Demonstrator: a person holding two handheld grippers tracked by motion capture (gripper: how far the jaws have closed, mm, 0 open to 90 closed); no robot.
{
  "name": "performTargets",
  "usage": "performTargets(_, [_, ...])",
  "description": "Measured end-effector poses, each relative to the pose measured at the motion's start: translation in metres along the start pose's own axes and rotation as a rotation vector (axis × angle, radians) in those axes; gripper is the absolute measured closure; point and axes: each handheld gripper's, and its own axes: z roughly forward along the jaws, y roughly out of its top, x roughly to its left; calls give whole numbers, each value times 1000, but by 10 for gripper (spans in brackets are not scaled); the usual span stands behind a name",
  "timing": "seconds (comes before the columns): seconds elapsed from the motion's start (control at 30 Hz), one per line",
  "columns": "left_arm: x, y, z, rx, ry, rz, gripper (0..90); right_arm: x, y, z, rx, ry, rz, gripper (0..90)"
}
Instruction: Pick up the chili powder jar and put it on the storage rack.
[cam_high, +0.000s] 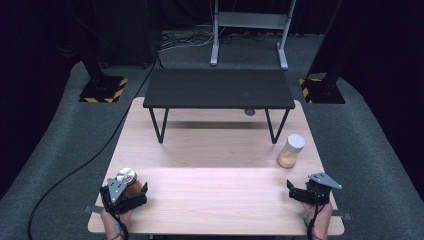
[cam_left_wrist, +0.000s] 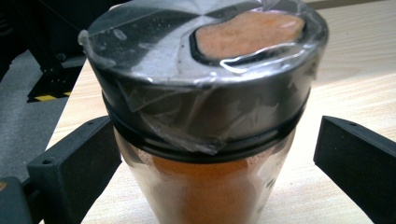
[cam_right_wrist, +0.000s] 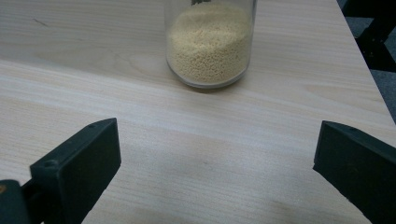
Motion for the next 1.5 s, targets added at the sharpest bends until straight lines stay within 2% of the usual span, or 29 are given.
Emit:
performTargets(0.27, [1,4,3,18,-3,-2,1,1,1,0,4,-3,-2,0])
performTargets(0.4, [4,6,5,26,-12,-23,1,1,2,1,11,1,-12,0])
performTargets(0.57, [3,6,6,24,-4,-19,3,1,2,1,9,0,-8,0])
performTargets(0.63, [3,5,5,18,-8,-12,68,1,2,1,10,-2,-9,0])
performTargets(0.8, [-3,4,4,16,16,10,147,1,2,1,12,-1,-12,0])
performTargets(1.07, [0,6,5,25,20,-26,263,2,4,2,21,0,-20,0])
performTargets(1.2, [1,6,5,24,21,-35,299,1,4,2,24,2,-21,0])
performTargets(1.5, [5,6,5,24,-1,-37,306,1,4,3,24,4,-24,0])
